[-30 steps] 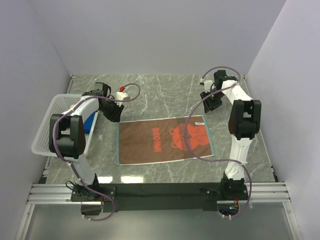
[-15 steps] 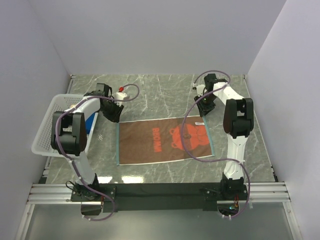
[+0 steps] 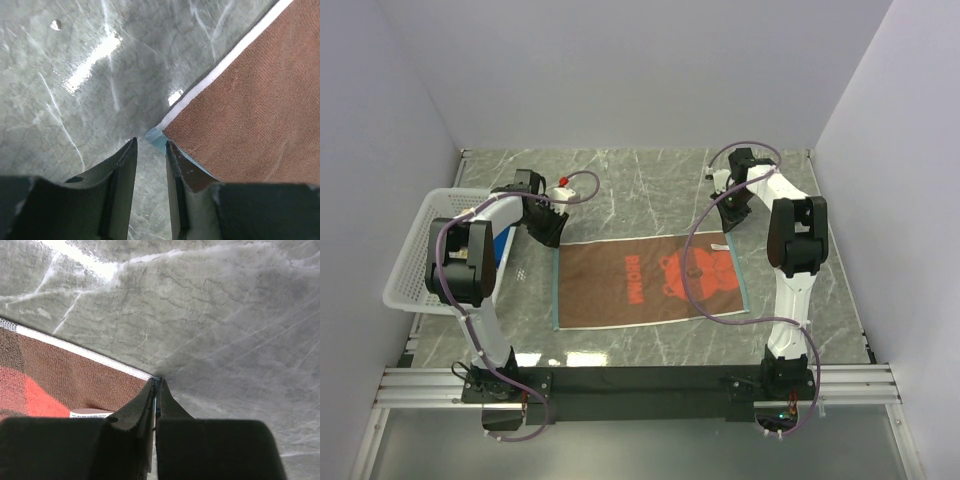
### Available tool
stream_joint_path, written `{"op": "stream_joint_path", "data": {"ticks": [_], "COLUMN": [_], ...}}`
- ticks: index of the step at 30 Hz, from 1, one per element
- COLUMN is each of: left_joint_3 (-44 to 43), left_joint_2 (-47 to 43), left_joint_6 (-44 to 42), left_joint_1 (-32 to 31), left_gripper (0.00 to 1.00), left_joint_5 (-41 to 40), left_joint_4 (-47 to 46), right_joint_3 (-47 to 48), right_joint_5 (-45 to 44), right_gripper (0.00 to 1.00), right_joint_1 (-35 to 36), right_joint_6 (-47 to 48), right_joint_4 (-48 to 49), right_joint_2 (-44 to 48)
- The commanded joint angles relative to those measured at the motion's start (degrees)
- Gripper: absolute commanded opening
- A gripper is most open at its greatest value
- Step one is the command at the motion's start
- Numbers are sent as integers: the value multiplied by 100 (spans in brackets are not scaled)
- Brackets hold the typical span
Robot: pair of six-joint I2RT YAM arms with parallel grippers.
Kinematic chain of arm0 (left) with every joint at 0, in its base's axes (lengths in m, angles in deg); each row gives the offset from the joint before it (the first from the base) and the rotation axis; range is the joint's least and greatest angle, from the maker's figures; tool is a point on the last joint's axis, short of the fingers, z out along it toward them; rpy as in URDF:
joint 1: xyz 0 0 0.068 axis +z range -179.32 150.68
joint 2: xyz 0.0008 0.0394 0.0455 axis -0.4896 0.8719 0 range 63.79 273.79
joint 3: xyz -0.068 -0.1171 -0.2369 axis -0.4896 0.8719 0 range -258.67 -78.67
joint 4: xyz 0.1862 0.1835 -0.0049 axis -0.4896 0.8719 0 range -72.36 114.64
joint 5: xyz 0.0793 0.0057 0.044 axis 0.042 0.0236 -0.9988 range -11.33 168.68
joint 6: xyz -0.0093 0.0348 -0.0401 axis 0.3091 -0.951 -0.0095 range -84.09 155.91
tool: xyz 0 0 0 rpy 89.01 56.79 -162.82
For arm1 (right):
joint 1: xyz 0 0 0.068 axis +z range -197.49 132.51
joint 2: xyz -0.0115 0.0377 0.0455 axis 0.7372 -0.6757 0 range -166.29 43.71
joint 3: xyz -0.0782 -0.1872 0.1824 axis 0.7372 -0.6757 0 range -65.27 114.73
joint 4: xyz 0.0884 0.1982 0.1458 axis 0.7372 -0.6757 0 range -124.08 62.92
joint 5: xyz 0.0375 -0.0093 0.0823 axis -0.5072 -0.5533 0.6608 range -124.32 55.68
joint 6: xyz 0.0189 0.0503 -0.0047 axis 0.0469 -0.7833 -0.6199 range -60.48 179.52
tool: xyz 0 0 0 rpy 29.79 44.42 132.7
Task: Roll the towels
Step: Flatten the towel, then fold the towel
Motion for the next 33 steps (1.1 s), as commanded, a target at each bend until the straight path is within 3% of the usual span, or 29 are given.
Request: {"op": "stream_joint_path", "data": {"ticks": [1, 10, 19, 24, 33], "left_joint_3": [-68, 2, -173, -1034, -2230], "left_joint_2": [91, 232, 372, 706, 988], "left_joint_6": [152, 91, -41, -120, -226], "left_joint_1": [10, -87, -79, 141, 177], "left_gripper": [35, 39, 1, 1, 1], "left_joint_5": [95, 104, 183, 271, 420], "left_joint_4": [-191, -253, -183, 186, 546], "right_joint_3": [-163, -155, -410, -191, 1197], "right_joint_5": [119, 181, 418, 489, 629], "right_gripper": [0, 0, 0, 0, 0], "right_joint_1": [41, 41, -29, -126, -302], "right_joint_6": [29, 64, -15, -182, -270], "right_joint_4": [-11, -54, 86, 121, -72], "right_joint_2": [143, 143, 363, 319, 90]}}
